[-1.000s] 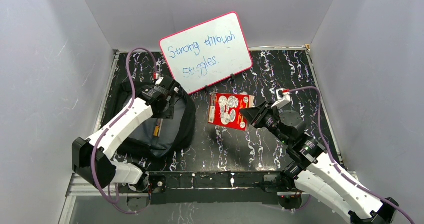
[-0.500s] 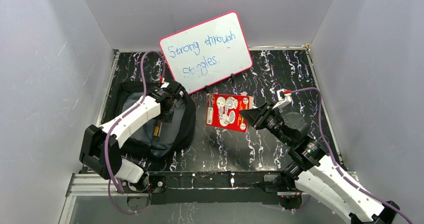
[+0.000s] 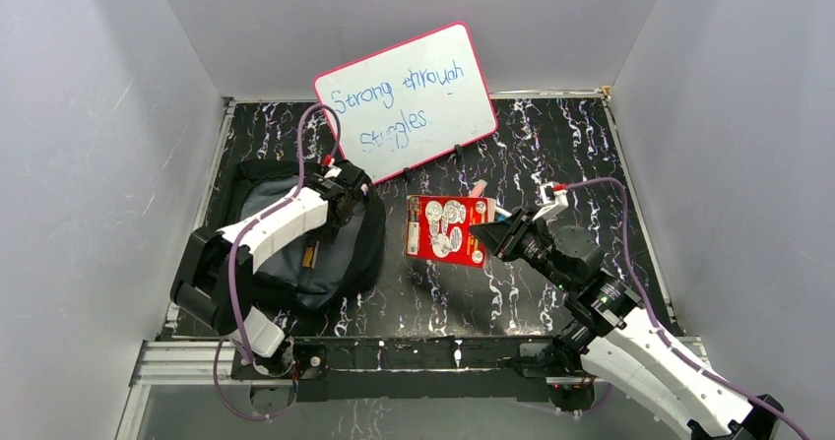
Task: Pack the student bag
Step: Place the book in the student bag.
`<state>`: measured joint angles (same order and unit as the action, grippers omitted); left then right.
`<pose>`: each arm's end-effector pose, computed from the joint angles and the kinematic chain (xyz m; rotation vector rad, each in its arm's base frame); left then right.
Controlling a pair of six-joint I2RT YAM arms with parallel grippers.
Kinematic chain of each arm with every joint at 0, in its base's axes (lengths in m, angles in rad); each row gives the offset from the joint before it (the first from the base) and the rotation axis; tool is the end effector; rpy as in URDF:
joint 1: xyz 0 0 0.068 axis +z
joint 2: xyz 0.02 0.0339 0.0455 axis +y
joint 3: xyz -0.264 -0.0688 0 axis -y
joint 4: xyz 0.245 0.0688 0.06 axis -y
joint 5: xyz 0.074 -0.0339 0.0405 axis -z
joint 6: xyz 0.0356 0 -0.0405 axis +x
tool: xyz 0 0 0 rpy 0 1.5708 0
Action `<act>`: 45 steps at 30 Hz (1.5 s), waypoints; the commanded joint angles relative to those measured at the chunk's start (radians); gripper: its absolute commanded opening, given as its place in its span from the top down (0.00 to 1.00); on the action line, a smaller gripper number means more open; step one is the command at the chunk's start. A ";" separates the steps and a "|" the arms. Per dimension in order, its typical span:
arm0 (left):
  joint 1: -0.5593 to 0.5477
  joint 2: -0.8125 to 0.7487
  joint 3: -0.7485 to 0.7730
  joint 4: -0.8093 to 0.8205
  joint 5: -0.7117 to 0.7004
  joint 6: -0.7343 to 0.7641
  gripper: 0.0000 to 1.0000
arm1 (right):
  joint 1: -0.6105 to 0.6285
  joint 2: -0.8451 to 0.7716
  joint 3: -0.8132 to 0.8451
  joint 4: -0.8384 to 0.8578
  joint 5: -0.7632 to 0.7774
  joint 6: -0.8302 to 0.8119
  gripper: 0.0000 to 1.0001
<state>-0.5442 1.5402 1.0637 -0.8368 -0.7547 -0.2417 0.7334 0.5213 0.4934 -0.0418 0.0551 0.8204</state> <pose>0.2544 -0.1254 0.2217 0.2509 2.5007 0.7946 0.1105 0.0969 0.2905 0.1223 1.7641 1.1211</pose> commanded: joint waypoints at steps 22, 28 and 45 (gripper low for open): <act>0.003 -0.125 0.162 -0.014 -0.018 -0.033 1.00 | -0.001 0.127 0.081 0.347 -0.045 0.323 1.00; 0.004 -0.194 0.210 0.015 0.049 -0.038 1.00 | 0.002 0.309 0.145 0.479 -0.114 0.389 1.00; 0.004 -0.164 0.301 -0.038 0.145 -0.043 1.00 | 0.132 0.727 0.218 0.855 -0.060 0.296 1.00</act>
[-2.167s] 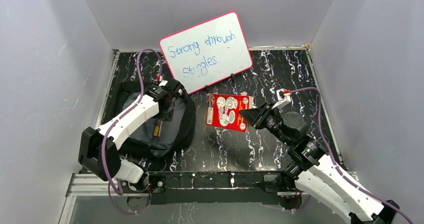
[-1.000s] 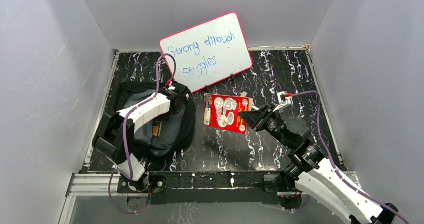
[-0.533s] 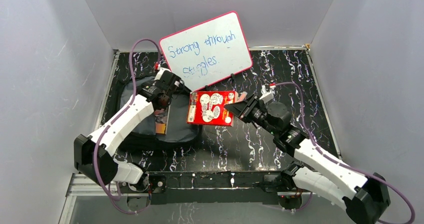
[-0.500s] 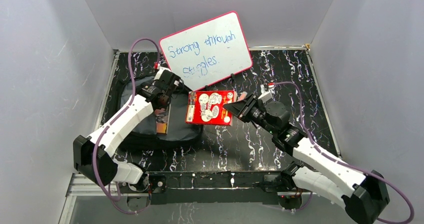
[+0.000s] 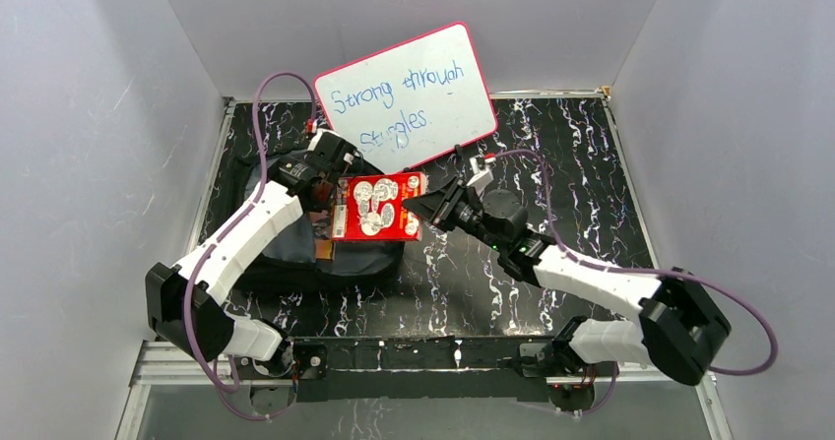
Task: Pack the student bag
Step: Place the book in the student bag.
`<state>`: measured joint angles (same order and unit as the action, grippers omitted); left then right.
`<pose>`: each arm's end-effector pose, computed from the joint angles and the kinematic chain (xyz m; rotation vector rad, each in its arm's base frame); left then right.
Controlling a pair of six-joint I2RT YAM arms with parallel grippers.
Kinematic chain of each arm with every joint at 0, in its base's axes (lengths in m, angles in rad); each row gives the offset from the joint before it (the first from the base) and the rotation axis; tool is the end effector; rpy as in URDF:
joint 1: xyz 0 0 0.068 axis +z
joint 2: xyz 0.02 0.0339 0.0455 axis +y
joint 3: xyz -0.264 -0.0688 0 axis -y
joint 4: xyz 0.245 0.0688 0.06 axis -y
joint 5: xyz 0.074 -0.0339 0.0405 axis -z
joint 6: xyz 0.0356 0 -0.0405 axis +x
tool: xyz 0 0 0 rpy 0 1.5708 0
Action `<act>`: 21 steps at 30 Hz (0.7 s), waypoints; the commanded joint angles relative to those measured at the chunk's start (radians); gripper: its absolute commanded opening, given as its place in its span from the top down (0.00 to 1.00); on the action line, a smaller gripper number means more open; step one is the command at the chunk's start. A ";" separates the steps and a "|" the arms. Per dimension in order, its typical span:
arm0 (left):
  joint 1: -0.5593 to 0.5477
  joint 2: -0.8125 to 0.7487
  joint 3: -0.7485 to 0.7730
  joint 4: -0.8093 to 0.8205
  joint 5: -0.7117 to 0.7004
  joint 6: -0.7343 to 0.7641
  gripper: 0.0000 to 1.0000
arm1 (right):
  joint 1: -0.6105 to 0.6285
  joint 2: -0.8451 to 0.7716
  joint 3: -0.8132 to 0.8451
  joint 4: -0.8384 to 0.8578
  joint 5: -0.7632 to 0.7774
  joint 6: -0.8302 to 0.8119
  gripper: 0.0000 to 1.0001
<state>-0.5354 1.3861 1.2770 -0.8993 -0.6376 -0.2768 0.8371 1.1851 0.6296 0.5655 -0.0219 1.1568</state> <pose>0.2485 -0.1227 0.3192 0.0809 2.3600 0.4445 0.1803 0.2011 0.2810 0.2664 1.7773 1.5351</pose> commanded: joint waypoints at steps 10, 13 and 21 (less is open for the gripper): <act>-0.005 -0.018 0.121 -0.004 0.048 -0.004 1.00 | 0.089 0.264 0.176 0.329 0.074 -0.047 1.00; -0.005 -0.013 0.132 -0.014 0.061 -0.005 1.00 | 0.103 0.327 0.211 0.345 0.073 -0.045 1.00; -0.005 -0.013 0.169 -0.031 0.108 0.011 1.00 | 0.140 0.569 0.343 0.500 0.028 -0.045 1.00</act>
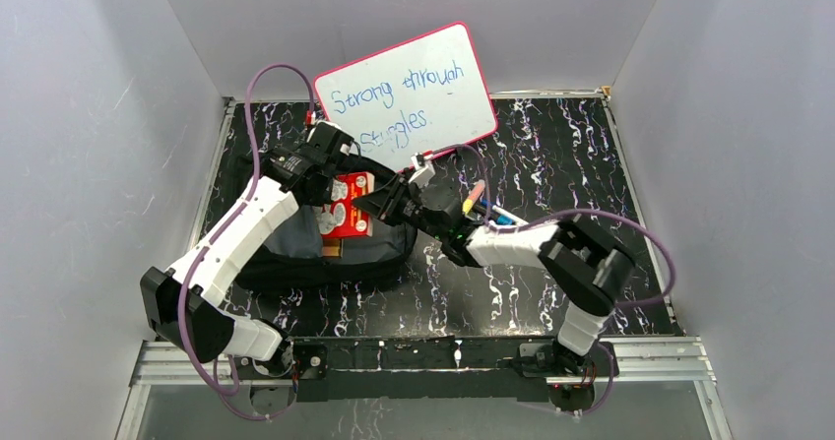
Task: Pack the student bag
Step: Place the book in the student bag.
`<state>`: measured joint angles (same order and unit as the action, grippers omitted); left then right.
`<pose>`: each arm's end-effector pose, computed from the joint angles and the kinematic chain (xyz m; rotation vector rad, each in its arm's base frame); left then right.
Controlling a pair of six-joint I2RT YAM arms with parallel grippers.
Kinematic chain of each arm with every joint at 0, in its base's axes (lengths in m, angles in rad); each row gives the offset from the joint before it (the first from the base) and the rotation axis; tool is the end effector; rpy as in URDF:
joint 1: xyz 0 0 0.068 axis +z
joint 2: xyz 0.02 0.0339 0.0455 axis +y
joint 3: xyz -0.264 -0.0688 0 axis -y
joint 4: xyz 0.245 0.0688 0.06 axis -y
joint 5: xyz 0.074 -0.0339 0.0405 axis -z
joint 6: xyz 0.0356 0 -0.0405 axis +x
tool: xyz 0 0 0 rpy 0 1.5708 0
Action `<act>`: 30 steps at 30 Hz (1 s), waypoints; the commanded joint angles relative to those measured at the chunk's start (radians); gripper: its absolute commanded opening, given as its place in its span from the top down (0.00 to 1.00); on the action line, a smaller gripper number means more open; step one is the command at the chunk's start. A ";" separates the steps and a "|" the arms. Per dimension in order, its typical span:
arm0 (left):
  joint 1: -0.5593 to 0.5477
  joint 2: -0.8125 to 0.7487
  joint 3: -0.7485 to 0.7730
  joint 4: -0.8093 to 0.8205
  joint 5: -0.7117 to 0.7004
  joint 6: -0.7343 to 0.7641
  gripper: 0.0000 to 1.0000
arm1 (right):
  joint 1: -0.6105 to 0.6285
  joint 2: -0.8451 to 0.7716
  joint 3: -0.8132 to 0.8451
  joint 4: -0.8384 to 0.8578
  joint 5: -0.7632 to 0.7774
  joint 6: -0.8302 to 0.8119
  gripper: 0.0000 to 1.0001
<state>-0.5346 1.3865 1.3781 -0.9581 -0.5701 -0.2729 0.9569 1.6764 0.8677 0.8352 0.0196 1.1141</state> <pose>0.2474 -0.1242 0.3454 0.0939 2.3607 0.3459 0.2137 0.3020 0.2431 0.1584 1.7819 1.5710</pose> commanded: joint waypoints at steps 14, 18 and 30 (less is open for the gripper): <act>-0.005 0.000 0.087 -0.018 0.056 0.030 1.00 | 0.077 0.489 0.391 0.436 0.064 -0.003 1.00; -0.005 -0.011 0.076 -0.026 0.050 0.041 1.00 | 0.077 0.527 0.402 0.440 0.106 -0.005 1.00; -0.005 -0.017 0.025 -0.012 0.064 0.034 1.00 | 0.069 0.604 0.466 0.261 0.132 -0.063 0.67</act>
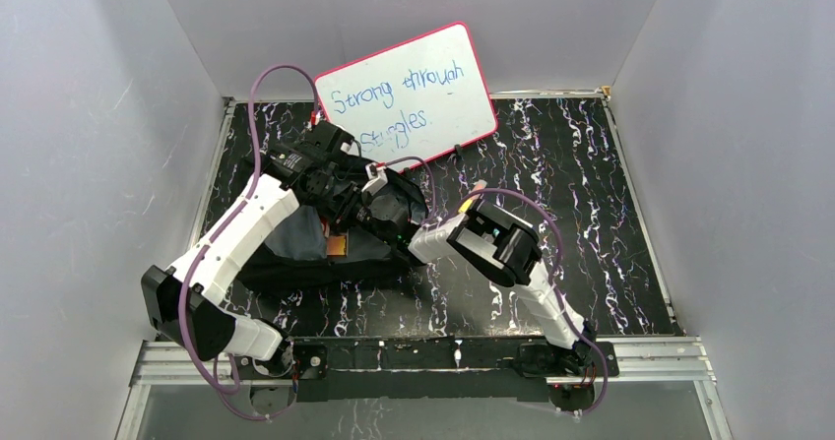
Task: Pack the student bag
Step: Place the book in the student bag.
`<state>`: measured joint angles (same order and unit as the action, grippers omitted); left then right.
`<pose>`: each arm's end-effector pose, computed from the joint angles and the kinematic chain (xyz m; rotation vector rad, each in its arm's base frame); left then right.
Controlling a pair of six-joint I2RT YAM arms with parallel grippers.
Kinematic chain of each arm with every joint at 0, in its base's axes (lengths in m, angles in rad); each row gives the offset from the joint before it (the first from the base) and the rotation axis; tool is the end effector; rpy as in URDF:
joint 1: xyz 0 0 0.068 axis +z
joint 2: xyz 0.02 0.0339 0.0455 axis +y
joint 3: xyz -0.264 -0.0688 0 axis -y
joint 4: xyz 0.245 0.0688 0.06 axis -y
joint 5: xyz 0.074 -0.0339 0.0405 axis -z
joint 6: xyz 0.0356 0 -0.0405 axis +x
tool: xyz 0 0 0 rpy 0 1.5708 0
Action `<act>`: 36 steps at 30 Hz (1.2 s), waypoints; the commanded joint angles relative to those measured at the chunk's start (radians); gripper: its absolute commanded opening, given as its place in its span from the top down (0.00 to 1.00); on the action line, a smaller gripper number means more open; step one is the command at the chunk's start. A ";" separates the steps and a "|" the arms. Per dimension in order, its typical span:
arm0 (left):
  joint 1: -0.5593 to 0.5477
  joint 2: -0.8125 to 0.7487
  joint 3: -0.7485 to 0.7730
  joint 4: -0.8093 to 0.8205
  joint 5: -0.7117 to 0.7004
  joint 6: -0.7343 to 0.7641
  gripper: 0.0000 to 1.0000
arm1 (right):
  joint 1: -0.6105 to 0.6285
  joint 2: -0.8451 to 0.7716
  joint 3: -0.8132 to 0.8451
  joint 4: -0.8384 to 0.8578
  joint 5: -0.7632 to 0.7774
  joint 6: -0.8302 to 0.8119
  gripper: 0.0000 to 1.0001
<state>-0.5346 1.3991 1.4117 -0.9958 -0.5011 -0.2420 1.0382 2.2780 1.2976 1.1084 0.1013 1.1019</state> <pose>0.2475 -0.1266 0.3491 0.1662 2.4039 0.2939 0.2500 0.4171 0.1580 0.1500 1.6730 1.6317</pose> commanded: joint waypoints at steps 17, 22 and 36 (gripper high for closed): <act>-0.005 -0.037 -0.068 0.032 -0.017 -0.008 1.00 | -0.036 -0.188 -0.049 -0.242 0.065 -0.257 0.25; -0.005 -0.049 -0.084 0.040 -0.025 -0.012 1.00 | -0.037 -0.266 -0.031 -0.461 0.131 -0.331 0.22; -0.005 -0.054 -0.097 0.087 0.076 -0.061 1.00 | -0.037 -0.577 -0.217 -0.699 0.197 -0.488 0.21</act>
<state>-0.5358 1.3956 1.3148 -0.9463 -0.4892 -0.2653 1.0035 1.8549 1.1461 0.4530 0.2485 0.6884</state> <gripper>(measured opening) 0.018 0.795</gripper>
